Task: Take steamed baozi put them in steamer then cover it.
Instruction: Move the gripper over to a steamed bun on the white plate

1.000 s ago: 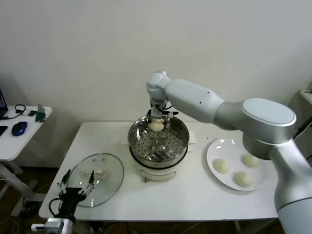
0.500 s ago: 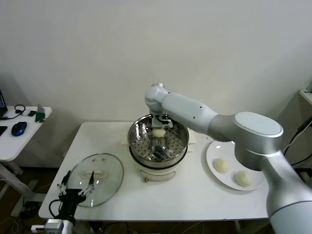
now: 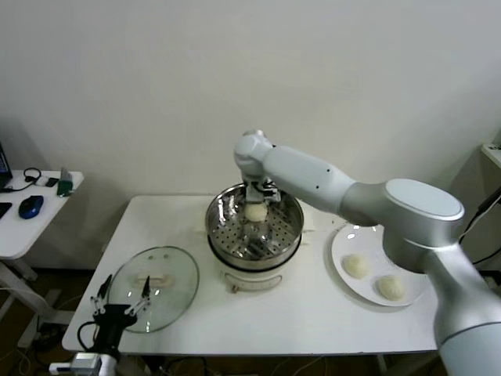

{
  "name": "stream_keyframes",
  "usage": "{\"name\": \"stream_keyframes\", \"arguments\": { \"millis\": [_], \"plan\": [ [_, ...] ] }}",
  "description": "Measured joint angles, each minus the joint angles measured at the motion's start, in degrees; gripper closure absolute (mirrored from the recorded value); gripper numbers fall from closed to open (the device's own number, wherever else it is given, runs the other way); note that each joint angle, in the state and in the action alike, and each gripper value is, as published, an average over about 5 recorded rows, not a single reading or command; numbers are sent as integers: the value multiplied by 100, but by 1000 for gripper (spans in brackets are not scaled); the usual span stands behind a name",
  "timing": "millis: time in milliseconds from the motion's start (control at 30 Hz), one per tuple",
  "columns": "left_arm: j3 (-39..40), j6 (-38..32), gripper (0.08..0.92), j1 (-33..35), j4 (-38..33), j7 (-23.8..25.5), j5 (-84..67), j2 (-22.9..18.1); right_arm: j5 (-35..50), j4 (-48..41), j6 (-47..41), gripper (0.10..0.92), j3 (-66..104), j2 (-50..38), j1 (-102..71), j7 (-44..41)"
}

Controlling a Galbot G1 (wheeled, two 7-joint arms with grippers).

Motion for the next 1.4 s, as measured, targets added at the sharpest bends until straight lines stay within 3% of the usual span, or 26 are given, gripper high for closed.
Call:
{"name": "stream_keyframes", "arguments": {
  "millis": [333, 767, 1067, 1400],
  "plan": [
    [43, 47, 177, -35, -56, -3, 77, -8, 1894, 840, -726, 203, -760, -1150, 1090, -35],
    [153, 78, 177, -101, -73, 22, 104, -9, 4753, 2044, -3357, 203, -2131, -3577, 1923, 609],
    [164, 125, 177, -90, -131, 20, 154, -8, 5211, 2322, -4630, 203, -1814, -4589, 1010, 584],
    [161, 129, 177, -29, -154, 12, 242, -86, 4812, 1980, -5007, 203, -885, -4684, -423, 556]
  ]
}}
